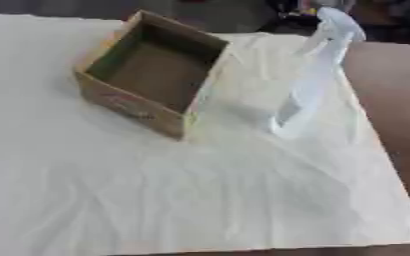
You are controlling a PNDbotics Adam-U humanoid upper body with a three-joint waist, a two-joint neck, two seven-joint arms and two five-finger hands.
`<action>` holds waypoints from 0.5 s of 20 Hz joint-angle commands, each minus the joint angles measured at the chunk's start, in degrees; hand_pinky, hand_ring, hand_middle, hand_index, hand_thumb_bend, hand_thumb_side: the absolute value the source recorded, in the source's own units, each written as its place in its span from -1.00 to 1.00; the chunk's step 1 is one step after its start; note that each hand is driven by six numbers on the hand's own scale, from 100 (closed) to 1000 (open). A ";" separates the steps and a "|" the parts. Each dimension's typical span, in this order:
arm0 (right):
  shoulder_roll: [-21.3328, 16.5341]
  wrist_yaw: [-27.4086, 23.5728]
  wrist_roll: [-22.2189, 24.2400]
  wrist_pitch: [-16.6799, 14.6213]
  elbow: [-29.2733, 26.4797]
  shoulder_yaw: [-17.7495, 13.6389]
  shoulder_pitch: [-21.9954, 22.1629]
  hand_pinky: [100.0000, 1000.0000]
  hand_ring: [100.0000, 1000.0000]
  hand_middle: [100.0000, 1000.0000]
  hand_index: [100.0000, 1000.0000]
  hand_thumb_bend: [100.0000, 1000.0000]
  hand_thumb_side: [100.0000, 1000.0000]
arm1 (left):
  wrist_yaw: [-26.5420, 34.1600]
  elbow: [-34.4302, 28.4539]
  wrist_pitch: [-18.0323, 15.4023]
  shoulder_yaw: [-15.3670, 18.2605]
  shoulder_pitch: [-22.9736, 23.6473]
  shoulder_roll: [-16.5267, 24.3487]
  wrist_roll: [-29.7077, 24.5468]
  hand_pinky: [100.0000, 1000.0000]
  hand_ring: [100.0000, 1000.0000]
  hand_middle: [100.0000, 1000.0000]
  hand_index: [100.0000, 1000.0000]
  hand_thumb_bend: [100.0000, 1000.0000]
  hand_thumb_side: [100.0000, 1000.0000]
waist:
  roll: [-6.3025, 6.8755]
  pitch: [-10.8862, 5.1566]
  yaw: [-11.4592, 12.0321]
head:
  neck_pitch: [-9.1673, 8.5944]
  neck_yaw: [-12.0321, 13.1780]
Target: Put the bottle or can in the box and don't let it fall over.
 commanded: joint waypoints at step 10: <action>-1.23 -0.05 0.23 0.21 -1.33 -0.28 0.01 1.00 1.00 1.00 0.80 -1.00 -0.17 | -0.09 -1.18 -0.19 0.38 -0.54 1.71 -0.02 1.00 1.00 1.00 0.43 -0.35 0.09 | 0.24 -1.30 -0.01 | 0.17 -0.12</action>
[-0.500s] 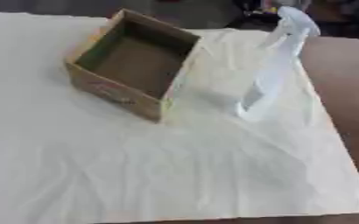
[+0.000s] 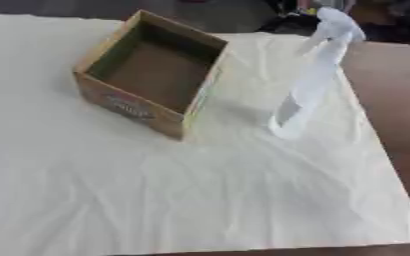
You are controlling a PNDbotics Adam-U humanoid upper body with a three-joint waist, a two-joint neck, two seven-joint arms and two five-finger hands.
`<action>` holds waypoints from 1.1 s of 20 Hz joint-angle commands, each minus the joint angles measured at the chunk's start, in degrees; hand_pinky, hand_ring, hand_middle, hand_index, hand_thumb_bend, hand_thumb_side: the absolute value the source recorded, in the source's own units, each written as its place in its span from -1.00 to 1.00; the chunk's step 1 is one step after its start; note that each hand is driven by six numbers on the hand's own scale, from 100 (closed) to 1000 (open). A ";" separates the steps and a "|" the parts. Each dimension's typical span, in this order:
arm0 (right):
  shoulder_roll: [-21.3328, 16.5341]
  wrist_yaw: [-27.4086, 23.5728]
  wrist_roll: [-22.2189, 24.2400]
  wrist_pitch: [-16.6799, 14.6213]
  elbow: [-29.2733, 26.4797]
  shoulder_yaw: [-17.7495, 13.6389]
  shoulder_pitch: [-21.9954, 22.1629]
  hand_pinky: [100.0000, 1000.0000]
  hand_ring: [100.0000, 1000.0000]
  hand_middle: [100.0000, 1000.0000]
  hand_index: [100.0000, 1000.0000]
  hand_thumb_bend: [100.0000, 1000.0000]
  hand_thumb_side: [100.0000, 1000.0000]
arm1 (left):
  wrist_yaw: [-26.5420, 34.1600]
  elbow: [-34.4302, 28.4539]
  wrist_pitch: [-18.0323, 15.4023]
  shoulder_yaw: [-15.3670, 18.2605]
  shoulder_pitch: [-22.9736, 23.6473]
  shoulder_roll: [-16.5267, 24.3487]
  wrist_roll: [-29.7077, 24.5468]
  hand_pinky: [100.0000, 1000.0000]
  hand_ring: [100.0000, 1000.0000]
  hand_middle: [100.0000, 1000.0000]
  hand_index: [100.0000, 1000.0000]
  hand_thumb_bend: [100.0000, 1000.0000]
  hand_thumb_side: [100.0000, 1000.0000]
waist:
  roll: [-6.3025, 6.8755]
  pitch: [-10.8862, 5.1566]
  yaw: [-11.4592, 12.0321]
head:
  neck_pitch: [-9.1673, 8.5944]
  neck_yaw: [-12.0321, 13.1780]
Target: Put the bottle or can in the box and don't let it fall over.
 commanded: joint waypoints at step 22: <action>-7.76 18.28 15.33 14.38 -1.33 11.42 11.93 1.00 1.00 1.00 1.00 -1.00 -0.23 | 0.03 -1.18 0.04 0.00 -0.74 1.89 -0.59 1.00 1.00 1.00 0.43 -0.36 0.10 | 0.02 -0.86 0.34 | -1.30 -1.25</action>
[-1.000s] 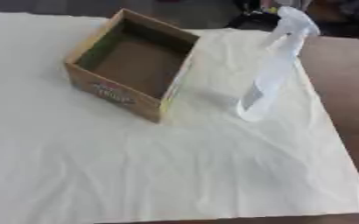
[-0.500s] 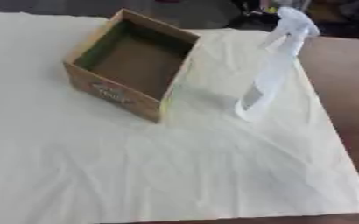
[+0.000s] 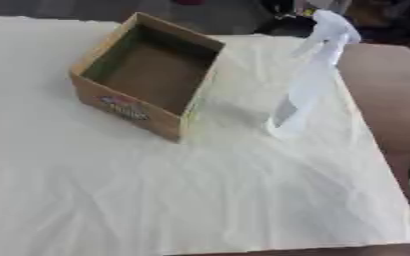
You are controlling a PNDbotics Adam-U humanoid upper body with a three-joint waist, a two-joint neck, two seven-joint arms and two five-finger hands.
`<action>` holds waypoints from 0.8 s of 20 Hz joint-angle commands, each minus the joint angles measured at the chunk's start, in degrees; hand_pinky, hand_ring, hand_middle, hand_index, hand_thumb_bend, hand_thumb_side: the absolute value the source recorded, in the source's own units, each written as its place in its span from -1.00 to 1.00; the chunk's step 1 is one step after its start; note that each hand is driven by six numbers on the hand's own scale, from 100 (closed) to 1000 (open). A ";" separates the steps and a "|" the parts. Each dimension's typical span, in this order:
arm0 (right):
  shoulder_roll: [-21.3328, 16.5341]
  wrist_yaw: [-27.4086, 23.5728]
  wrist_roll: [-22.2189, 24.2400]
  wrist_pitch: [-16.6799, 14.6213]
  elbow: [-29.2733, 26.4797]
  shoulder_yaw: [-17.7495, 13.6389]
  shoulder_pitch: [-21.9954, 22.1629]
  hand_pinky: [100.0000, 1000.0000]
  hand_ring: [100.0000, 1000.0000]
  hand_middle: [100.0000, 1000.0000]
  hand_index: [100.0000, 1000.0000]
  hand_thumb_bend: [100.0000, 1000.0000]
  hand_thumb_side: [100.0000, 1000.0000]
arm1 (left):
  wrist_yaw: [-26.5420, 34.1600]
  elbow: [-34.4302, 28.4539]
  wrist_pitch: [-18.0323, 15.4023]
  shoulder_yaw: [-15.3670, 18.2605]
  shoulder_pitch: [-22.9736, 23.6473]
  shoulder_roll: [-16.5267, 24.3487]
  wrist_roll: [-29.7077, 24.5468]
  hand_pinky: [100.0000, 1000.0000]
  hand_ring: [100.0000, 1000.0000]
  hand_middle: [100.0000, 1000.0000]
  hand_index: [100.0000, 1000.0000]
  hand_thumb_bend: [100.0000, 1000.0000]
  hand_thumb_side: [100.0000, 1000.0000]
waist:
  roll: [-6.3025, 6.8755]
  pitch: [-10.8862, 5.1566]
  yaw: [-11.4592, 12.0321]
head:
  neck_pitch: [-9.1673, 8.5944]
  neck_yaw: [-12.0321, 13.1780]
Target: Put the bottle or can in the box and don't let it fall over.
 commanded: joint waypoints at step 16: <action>-3.69 -4.70 3.46 3.26 -1.33 2.50 -6.16 1.00 1.00 1.00 1.00 -1.00 -0.14 | 0.10 -1.18 0.06 -0.23 -0.60 1.40 -0.67 1.00 1.00 1.00 0.43 -0.36 0.10 | 0.15 -1.01 0.26 | -0.82 -1.17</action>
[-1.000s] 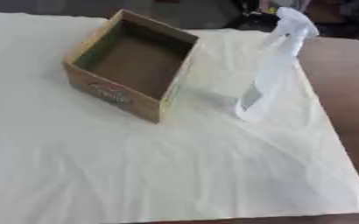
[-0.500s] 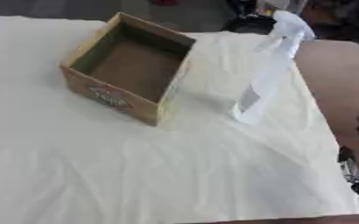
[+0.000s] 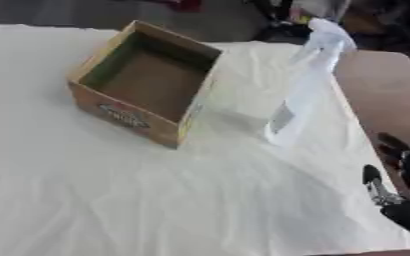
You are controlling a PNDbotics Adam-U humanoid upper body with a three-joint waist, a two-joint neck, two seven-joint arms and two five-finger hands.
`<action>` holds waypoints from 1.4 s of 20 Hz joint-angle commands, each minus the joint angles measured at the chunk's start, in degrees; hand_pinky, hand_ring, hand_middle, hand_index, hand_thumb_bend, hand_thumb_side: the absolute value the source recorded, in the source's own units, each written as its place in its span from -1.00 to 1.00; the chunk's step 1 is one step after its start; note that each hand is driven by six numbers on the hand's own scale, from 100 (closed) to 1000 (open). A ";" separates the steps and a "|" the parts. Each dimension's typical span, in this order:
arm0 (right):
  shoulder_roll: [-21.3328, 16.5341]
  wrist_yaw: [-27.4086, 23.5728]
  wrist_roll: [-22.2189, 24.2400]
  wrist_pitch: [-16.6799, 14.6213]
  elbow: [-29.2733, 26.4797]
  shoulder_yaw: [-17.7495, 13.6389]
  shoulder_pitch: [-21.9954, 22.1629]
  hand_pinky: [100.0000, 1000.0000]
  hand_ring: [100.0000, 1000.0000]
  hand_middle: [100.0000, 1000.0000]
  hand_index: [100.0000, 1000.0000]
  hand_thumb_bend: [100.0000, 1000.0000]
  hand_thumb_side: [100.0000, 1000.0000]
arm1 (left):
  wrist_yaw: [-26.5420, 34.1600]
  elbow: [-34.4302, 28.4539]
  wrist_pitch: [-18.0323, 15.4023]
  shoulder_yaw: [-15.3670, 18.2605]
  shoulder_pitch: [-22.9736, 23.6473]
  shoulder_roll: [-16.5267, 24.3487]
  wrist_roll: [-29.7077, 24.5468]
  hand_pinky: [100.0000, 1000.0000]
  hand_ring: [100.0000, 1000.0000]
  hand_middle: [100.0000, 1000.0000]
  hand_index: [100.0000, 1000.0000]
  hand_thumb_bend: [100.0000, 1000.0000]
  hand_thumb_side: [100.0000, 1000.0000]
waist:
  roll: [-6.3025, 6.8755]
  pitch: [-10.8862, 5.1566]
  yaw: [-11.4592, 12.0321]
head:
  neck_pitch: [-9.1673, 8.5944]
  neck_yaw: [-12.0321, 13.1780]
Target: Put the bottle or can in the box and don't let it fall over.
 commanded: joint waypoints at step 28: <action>-17.22 -30.52 3.32 18.86 -1.33 -2.73 -15.28 1.00 1.00 1.00 0.99 -1.00 -0.03 | 0.22 -1.18 0.23 -0.48 -0.77 1.07 -0.71 1.00 1.00 1.00 0.43 -0.36 0.10 | -0.05 -0.95 0.88 | -0.10 -1.72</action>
